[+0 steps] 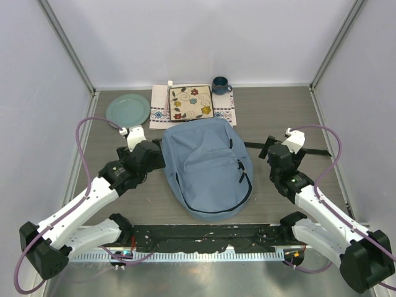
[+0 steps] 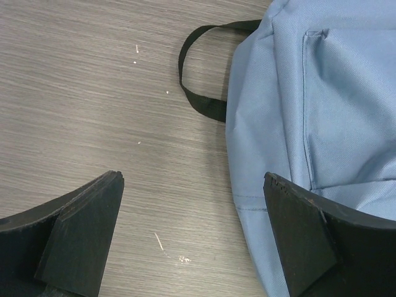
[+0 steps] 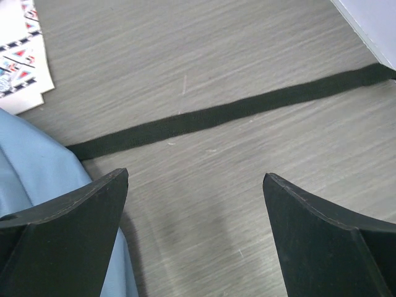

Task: Pack the student bag
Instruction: Reset both arms

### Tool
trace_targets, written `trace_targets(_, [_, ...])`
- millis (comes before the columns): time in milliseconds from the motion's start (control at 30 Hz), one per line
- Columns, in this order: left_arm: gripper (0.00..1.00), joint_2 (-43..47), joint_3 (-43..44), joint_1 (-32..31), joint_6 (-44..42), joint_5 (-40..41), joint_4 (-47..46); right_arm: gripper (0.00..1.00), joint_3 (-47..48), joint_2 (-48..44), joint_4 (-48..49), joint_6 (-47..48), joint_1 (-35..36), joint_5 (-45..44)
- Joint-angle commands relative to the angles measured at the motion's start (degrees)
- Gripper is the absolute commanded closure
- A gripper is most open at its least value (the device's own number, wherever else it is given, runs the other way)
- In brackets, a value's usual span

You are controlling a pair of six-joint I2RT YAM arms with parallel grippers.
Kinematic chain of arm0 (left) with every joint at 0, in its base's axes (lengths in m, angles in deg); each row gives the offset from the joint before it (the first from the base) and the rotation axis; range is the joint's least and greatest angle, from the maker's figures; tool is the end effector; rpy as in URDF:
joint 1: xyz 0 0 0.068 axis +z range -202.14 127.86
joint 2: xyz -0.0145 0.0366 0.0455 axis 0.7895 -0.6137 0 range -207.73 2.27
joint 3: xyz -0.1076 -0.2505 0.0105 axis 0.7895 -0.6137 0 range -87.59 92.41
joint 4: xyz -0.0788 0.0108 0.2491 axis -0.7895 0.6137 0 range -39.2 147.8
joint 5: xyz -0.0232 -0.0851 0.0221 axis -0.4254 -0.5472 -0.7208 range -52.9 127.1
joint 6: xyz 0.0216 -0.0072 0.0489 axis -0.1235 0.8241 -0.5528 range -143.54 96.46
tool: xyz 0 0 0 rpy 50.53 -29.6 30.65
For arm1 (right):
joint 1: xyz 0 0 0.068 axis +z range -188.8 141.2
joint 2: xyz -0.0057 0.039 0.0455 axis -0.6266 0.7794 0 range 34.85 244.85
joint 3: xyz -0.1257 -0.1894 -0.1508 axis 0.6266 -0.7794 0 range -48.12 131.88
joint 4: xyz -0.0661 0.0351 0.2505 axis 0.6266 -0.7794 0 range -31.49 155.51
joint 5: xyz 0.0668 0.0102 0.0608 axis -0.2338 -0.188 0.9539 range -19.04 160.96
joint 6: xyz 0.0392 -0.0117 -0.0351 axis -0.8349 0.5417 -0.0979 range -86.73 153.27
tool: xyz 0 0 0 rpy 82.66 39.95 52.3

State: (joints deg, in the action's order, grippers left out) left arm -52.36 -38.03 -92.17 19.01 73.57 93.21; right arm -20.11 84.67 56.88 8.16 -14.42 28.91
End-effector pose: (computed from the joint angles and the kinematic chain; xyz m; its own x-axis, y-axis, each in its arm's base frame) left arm 0.1561 -0.1033 0.2913 -0.5575 -0.2419 -0.7942 -0.2271 0.9646 -0.1343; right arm 0.1793 0.0550 0.2290 -0.3248 0.1987 -0.9247 0.3944 0.9171 0.0585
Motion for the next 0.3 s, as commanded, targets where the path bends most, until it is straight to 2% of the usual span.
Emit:
trace_targets(0, [0.00,0.2,-0.7,0.4,-2.0,0.4,-3.2,0.04,-1.2,-1.8,14.2,2.1,0.3,3.1])
trace_targets(133, [0.00,0.7,-0.8,0.6,-2.5,-0.8,-2.3,0.04,-2.3,-0.2,18.9,0.9,0.3,1.4])
trace_targets(267, [0.01,2.3,-1.8,1.3,-3.5,-2.1,-3.2,0.04,-2.2,2.3,19.3,11.2,0.2,-2.7])
